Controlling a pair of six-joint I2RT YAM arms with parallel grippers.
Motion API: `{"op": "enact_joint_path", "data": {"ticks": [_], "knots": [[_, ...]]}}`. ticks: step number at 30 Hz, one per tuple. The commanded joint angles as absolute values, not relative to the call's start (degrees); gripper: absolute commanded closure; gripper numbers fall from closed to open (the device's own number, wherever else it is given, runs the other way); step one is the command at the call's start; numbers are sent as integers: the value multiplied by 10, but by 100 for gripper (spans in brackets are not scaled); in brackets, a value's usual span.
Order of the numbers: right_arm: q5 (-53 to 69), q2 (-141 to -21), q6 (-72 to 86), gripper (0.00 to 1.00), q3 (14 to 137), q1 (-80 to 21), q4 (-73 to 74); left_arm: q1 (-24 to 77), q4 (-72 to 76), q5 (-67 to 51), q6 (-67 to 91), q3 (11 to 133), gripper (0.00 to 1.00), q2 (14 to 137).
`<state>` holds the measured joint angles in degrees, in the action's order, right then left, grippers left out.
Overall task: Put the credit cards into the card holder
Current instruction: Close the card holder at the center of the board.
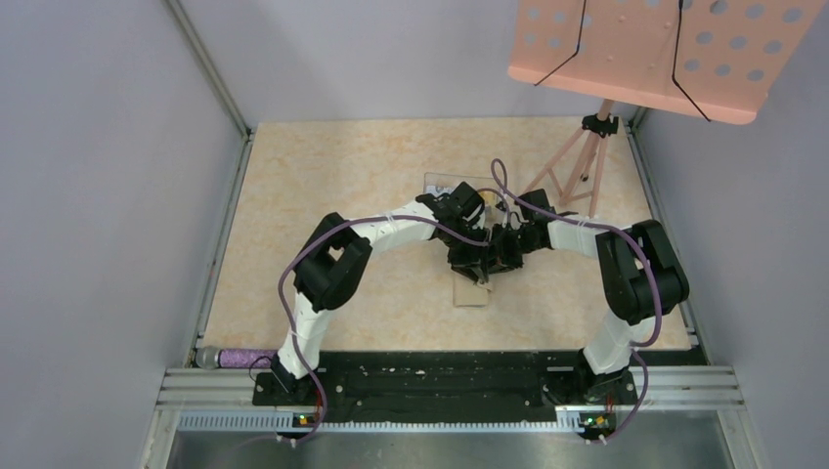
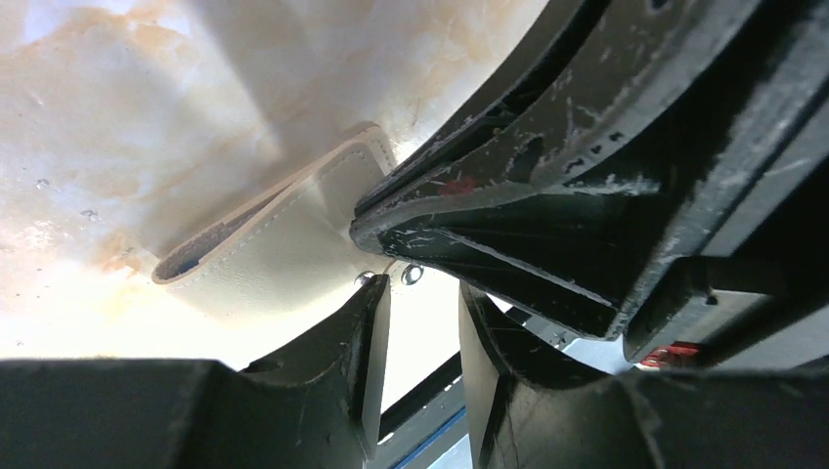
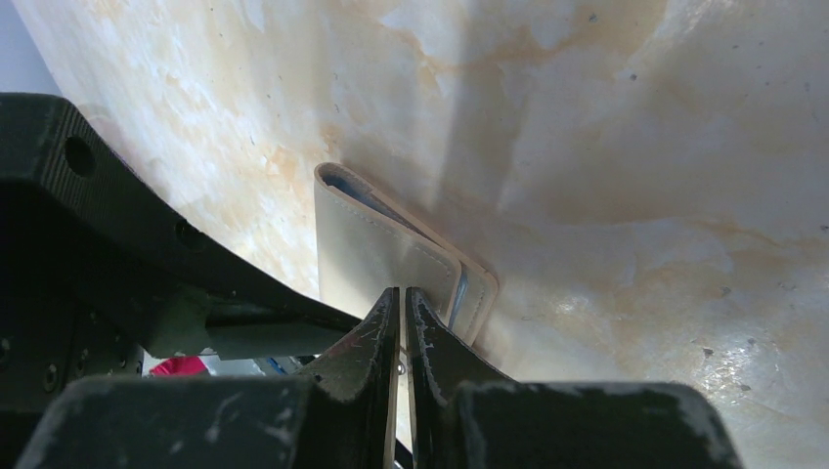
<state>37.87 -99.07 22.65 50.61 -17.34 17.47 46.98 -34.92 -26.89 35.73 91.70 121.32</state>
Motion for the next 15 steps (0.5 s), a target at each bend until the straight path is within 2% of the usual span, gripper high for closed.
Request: {"op": "enact_joint_path", "data": {"ticks": [1,15], "knots": [[366,-999,219,94,496,-171,163,471,-346,-265,346,927,63,1211],[371,-1001,219,94,497,-171,163,468,-366,-227,336,924,60,1199]]}}
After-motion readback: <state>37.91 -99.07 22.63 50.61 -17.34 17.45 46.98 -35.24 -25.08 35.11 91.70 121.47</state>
